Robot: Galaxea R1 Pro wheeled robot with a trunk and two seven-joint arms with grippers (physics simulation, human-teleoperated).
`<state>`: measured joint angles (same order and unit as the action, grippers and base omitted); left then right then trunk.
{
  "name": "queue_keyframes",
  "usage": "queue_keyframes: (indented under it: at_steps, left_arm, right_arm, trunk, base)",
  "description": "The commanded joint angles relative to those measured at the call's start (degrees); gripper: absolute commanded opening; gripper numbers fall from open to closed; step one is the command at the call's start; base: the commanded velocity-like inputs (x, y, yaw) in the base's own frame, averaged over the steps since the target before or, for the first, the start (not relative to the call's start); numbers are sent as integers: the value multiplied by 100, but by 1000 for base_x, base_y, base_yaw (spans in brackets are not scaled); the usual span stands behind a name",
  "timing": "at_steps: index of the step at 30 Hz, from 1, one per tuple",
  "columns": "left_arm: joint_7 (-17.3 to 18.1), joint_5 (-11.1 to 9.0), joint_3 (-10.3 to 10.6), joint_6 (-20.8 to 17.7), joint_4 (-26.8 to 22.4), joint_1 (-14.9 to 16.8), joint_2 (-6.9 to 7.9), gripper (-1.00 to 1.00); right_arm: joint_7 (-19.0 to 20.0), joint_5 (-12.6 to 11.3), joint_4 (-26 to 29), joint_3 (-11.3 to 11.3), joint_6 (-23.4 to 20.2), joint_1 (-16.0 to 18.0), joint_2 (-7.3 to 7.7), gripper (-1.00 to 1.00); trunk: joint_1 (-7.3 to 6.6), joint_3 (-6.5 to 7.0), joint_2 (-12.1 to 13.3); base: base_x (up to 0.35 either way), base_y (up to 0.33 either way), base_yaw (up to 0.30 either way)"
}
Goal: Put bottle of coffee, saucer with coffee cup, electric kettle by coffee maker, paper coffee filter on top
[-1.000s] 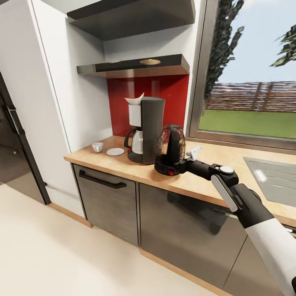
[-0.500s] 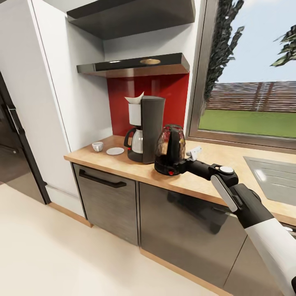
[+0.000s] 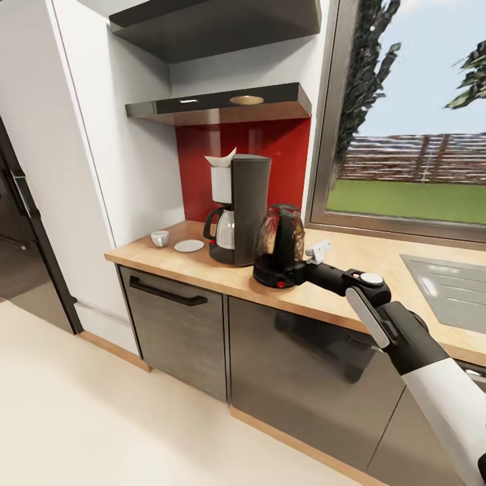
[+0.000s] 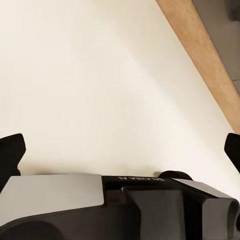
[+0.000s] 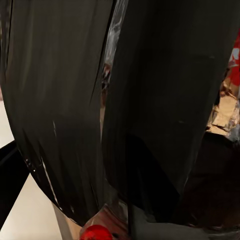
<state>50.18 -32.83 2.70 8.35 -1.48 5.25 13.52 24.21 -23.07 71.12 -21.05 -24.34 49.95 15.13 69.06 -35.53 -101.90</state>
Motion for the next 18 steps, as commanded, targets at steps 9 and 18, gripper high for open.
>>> queue_keyframes:
  at_steps: [9,18]
  left_arm:
    - [9,-13,29,39,7,4,1,100]
    - [9,-13,29,39,7,7,1,100]
  right_arm:
    - [-13,-66,7,-4,-36,6,-8,-100]
    - [-13,-66,7,-4,-36,6,-10,-100]
  trunk:
    - [87,-78,-164]
    - [197,-167,-364]
  base:
    - [0,0,0]
    - [0,0,0]
